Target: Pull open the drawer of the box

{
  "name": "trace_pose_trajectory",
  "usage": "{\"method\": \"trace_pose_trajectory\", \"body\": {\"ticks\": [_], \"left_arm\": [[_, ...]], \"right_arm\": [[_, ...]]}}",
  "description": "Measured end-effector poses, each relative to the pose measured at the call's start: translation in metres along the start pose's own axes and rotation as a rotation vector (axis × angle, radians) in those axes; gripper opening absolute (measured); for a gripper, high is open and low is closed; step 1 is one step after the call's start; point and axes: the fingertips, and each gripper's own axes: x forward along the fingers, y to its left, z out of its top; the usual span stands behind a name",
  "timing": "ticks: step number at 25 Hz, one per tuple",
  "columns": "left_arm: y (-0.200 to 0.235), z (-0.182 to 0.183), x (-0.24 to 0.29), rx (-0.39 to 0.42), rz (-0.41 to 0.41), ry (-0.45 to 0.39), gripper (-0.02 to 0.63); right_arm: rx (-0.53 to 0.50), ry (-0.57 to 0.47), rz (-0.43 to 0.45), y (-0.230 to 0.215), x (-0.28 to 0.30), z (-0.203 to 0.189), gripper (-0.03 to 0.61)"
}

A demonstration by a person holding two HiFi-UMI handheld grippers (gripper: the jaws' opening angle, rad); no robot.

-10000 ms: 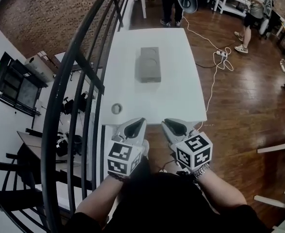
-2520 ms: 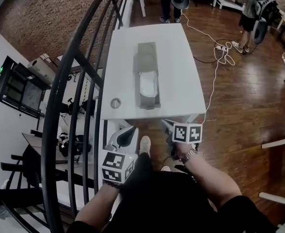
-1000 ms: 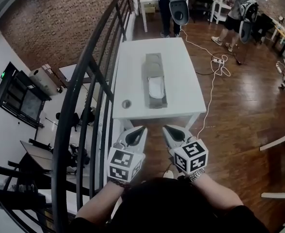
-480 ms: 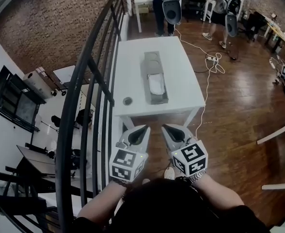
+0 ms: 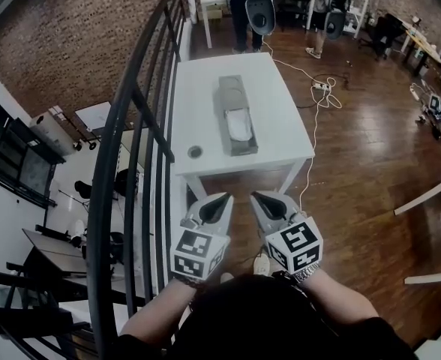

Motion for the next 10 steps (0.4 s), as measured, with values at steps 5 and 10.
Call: {"method": "trace_pose_trajectory", "body": {"ticks": [5, 10], "left_arm": [[-0.011, -0.013, -0.007, 0.006, -0.012, -0.005, 0.015], [-0.015, -0.010, -0.006, 0.009, -0.020, -0.007, 0.015]], "right_arm": [[-0.010, -0.010, -0.014, 0.008, -0.011, -0.010, -0.009], [-0.010, -0.011, -0.022, 0.006, -0.016, -0.008, -0.009]]}}
